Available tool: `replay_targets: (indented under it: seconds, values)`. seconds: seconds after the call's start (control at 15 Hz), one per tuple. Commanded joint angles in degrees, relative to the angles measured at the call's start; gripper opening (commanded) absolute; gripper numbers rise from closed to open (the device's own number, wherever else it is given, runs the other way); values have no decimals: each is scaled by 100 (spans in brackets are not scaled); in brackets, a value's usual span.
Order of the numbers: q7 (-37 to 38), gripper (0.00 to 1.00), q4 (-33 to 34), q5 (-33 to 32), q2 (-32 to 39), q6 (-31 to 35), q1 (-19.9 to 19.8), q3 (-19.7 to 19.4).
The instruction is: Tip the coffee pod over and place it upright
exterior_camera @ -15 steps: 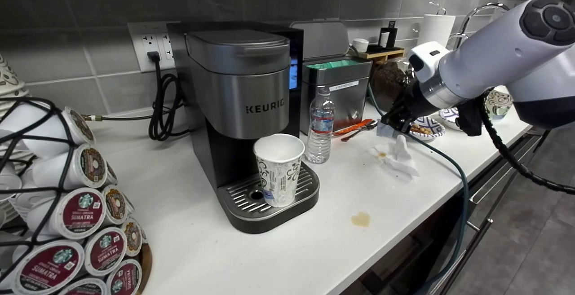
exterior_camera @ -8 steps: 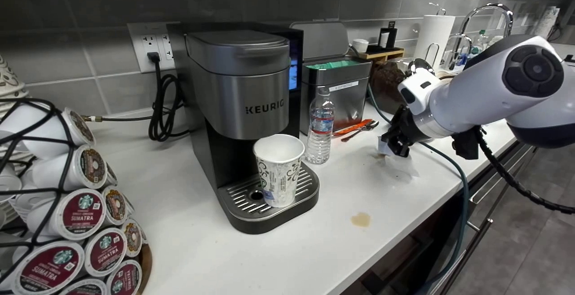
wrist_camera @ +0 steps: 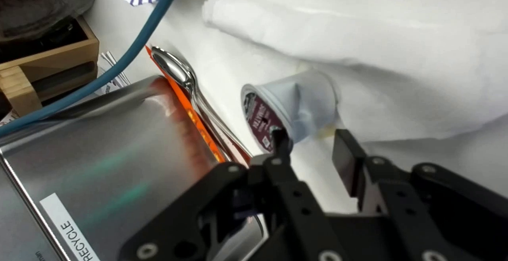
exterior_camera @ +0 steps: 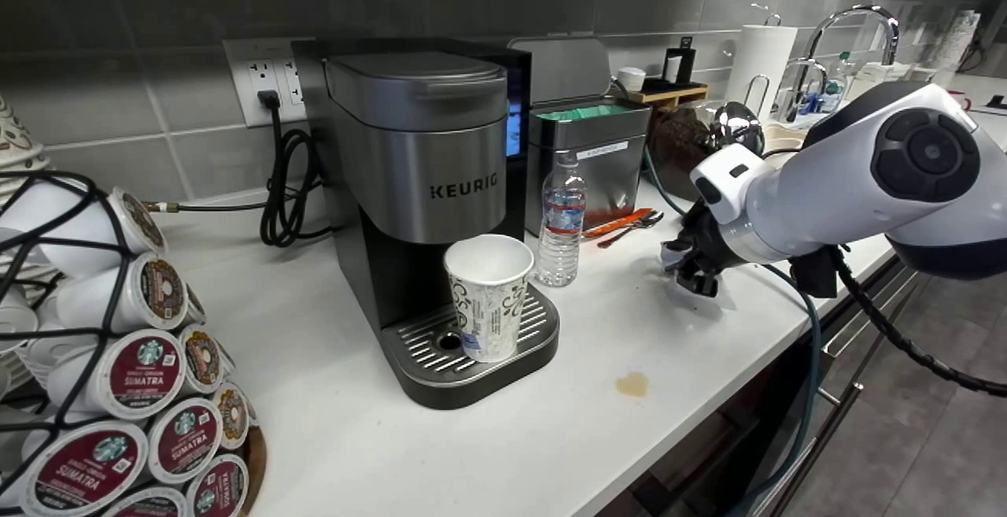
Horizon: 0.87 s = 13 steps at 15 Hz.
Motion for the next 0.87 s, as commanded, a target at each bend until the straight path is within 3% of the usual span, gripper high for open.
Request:
replay_targets:
  seconds: [0.0,0.27,0.33,0.47,0.6,0.67,0.8]
  values:
    - [-240,68,-340,116,-503,-23,-20,-9]
    - [54,97,-386,64,-1072,212,28,-270]
    - [39,100,-429,92,-1332,286,9,-325]
    - [-159,100,-551,152,-1866,432,-98,-419]
    - [-997,100,-930,394,-2493,519,-458,-228]
    - [-251,100,-374,169,-1672,412,-197,-364]
    - [-697,100,-646,251,-2136,473,-384,-333]
